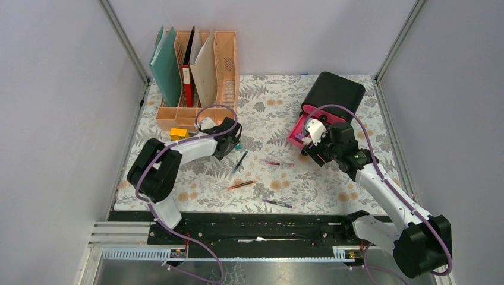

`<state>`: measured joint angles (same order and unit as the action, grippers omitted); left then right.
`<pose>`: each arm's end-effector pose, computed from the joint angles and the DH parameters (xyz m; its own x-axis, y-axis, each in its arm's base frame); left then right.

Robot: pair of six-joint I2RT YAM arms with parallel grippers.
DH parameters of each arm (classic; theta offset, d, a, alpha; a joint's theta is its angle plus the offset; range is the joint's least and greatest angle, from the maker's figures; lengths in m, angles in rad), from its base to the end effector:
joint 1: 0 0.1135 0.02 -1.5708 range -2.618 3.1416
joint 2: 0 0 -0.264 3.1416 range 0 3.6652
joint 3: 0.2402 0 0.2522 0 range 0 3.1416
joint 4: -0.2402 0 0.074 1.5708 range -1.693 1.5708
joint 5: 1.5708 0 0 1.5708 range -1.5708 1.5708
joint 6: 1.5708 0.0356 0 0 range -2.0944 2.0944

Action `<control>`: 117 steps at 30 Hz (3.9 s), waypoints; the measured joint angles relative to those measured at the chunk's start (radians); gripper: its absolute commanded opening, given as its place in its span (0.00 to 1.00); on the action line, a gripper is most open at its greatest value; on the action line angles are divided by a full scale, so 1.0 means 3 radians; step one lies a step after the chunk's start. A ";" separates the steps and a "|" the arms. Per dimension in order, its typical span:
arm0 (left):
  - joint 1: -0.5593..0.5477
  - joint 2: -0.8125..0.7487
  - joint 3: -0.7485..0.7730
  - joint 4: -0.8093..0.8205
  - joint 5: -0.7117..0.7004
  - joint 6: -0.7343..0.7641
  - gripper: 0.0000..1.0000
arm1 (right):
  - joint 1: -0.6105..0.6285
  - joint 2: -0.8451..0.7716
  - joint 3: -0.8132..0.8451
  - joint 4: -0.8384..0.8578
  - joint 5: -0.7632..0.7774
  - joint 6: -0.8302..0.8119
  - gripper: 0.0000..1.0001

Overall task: Organize the desk
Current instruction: Pick up the stationery from the center of the board.

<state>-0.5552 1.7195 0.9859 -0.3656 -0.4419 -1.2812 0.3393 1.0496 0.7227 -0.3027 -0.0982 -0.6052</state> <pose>0.2880 -0.1607 0.1605 -0.5146 -0.7002 -0.4948 -0.6366 0.6986 -0.3266 0.2141 0.0793 0.2562 -0.2257 -0.6801 -0.6976 -0.6497 0.6386 -0.4124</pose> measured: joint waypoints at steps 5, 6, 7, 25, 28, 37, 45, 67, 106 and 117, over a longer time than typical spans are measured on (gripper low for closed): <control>0.0028 0.0083 0.0093 -0.0025 0.0003 0.0001 0.66 | 0.0000 0.0000 -0.0001 -0.0001 -0.0003 0.0000 0.73; 0.0032 0.0093 0.0104 -0.0024 0.0004 0.0001 0.66 | 0.0000 0.0000 0.0000 -0.0001 -0.0003 0.0000 0.73; 0.0037 0.0103 0.0118 -0.0032 0.0005 0.0001 0.66 | 0.0000 0.0000 0.0000 -0.0001 -0.0003 0.0000 0.73; 0.0094 0.0315 0.0392 -0.0328 0.0038 0.0009 0.39 | 0.0000 -0.0001 0.0000 -0.0001 -0.0004 0.0000 0.73; 0.0094 0.0315 0.0387 -0.0336 0.0037 0.0022 0.34 | 0.0000 -0.0001 -0.0001 -0.0001 -0.0004 -0.0001 0.73; 0.0097 0.0144 0.0148 -0.0219 0.0053 0.0080 0.32 | 0.0000 -0.0001 0.0000 -0.0001 -0.0005 -0.0001 0.73; 0.0092 -0.0215 -0.0210 -0.0346 0.0046 0.0285 0.47 | 0.0000 -0.0001 0.0000 -0.0001 -0.0005 -0.0001 0.73; 0.0086 -0.0301 -0.0290 -0.0434 -0.0003 0.0746 0.59 | 0.0001 -0.0001 0.0000 -0.0003 -0.0006 -0.0001 0.73; 0.0084 -0.0304 -0.0383 -0.0300 -0.0155 0.1087 0.18 | 0.0001 -0.0003 0.0000 -0.0013 -0.0084 -0.0013 0.73; 0.0078 -0.0404 -0.0478 -0.0249 -0.0156 0.1104 0.00 | 0.0001 -0.0056 0.0000 -0.0042 -0.0172 -0.0013 0.74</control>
<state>-0.5320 1.5982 0.8425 -0.4404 -0.4889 -0.9501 0.3397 1.0328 0.7227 -0.3153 -0.1497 -0.6090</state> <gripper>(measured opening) 0.124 0.732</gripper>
